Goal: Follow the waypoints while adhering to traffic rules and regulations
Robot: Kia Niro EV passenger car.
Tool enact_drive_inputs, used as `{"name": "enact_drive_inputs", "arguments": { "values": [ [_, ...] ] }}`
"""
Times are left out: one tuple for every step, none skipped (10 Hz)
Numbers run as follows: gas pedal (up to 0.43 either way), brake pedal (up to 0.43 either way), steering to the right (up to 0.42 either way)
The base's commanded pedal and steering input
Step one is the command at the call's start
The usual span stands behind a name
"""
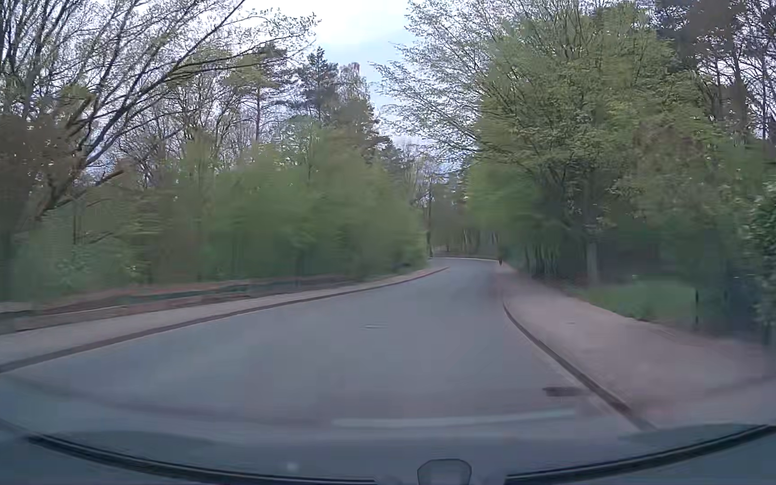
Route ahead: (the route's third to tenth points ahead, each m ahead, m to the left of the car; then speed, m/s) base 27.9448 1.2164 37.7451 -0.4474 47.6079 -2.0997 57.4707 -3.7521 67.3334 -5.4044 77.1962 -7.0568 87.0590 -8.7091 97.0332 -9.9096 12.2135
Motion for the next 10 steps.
{"name": "enact_drive_inputs", "arguments": {
  "values": [
    [0.098,0.0,0.038],
    [0.098,0.0,0.038],
    [0.098,0.0,0.038],
    [0.098,0.0,0.038],
    [0.098,0.0,0.038],
    [0.098,0.0,0.038],
    [0.098,0.0,0.038],
    [0.098,0.0,0.037],
    [0.098,0.0,0.034],
    [0.11,0.0,0.029]
  ]
}}
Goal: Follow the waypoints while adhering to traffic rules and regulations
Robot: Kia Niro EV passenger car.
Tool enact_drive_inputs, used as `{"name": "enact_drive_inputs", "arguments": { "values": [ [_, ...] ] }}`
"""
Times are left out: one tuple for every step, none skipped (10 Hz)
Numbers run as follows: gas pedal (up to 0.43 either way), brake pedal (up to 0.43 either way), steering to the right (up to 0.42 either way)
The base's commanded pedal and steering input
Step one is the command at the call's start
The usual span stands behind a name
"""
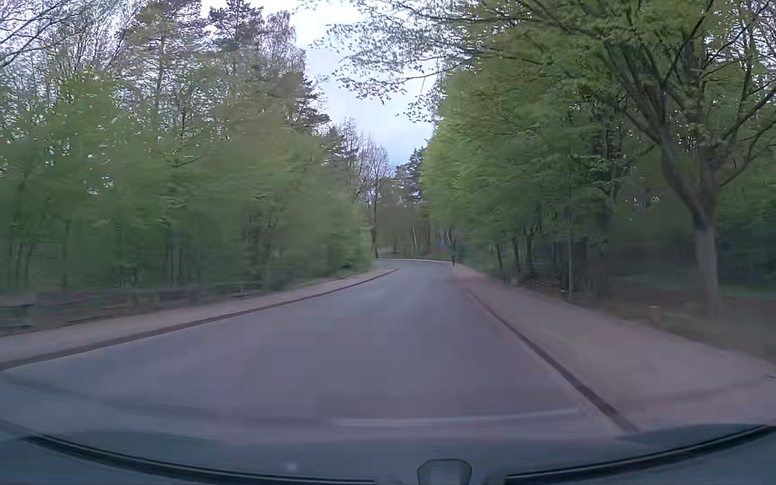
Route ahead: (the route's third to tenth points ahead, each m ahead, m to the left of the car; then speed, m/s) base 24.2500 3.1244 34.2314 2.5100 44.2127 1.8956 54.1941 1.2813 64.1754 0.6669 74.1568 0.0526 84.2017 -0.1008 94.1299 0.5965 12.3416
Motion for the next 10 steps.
{"name": "enact_drive_inputs", "arguments": {
  "values": [
    [0.11,0.0,0.028],
    [0.118,0.0,0.026],
    [0.118,0.0,0.025],
    [0.118,0.0,0.023],
    [0.118,0.0,0.02],
    [0.118,0.0,0.014],
    [0.118,0.0,0.009],
    [0.118,0.0,0.008],
    [0.118,0.0,0.008],
    [0.13,0.0,0.007]
  ]
}}
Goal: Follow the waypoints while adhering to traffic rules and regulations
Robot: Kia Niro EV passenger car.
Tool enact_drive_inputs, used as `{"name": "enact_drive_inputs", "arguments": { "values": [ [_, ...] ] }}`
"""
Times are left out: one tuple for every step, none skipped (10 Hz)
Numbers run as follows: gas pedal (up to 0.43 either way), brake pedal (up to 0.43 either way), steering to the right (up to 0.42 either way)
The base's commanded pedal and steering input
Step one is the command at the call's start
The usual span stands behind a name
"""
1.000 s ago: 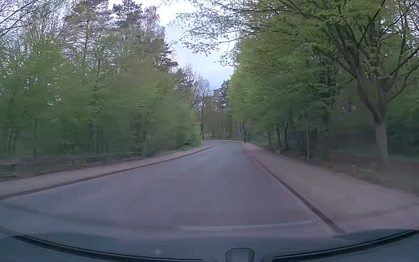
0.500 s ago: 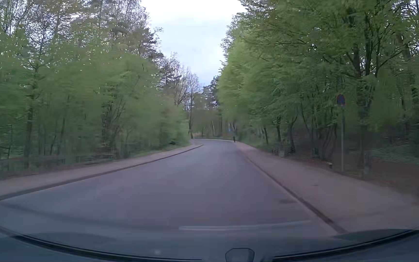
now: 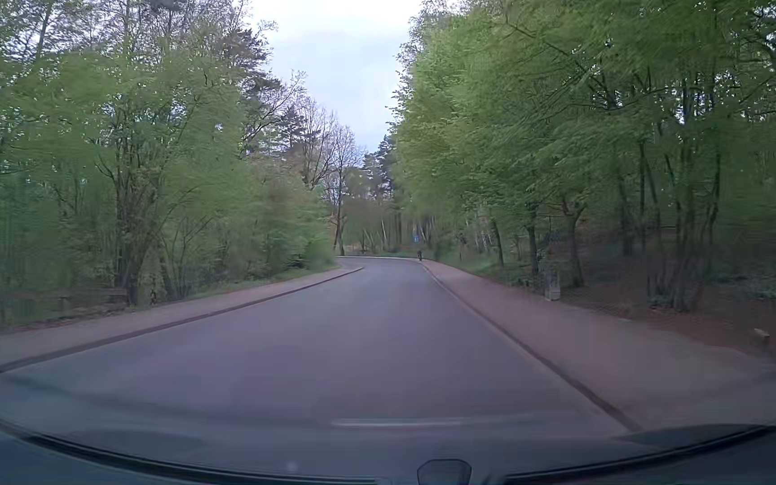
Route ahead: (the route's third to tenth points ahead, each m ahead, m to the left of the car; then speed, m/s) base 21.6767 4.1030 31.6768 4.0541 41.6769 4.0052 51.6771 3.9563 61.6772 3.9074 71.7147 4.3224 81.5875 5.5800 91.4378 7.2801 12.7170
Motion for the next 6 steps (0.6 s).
{"name": "enact_drive_inputs", "arguments": {
  "values": [
    [0.13,0.0,0.006],
    [0.13,0.0,0.005],
    [0.13,0.0,0.004],
    [0.13,0.0,0.003],
    [0.13,0.0,0.001],
    [0.13,0.0,0.001]
  ]
}}
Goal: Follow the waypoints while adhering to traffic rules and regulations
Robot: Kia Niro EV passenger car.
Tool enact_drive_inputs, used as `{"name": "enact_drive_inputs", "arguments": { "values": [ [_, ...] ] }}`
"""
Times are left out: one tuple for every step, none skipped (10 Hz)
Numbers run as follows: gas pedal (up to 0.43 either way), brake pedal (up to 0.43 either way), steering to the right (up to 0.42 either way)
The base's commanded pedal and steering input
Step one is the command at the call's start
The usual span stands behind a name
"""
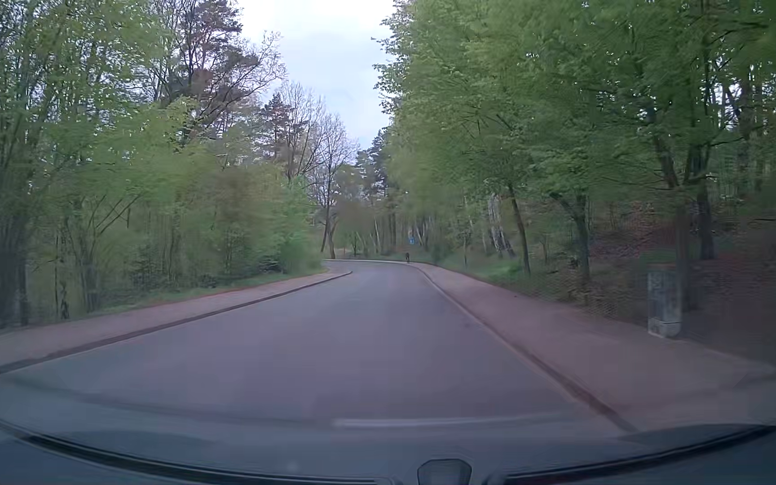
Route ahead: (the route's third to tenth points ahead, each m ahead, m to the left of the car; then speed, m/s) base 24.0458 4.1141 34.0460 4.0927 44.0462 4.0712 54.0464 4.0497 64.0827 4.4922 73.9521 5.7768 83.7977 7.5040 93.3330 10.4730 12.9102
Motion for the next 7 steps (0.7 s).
{"name": "enact_drive_inputs", "arguments": {
  "values": [
    [0.13,0.0,-0.001],
    [0.13,0.0,-0.002],
    [0.13,0.0,-0.002],
    [0.13,0.0,-0.002],
    [0.13,0.0,-0.002],
    [0.13,0.0,-0.002],
    [0.118,0.0,-0.002]
  ]
}}
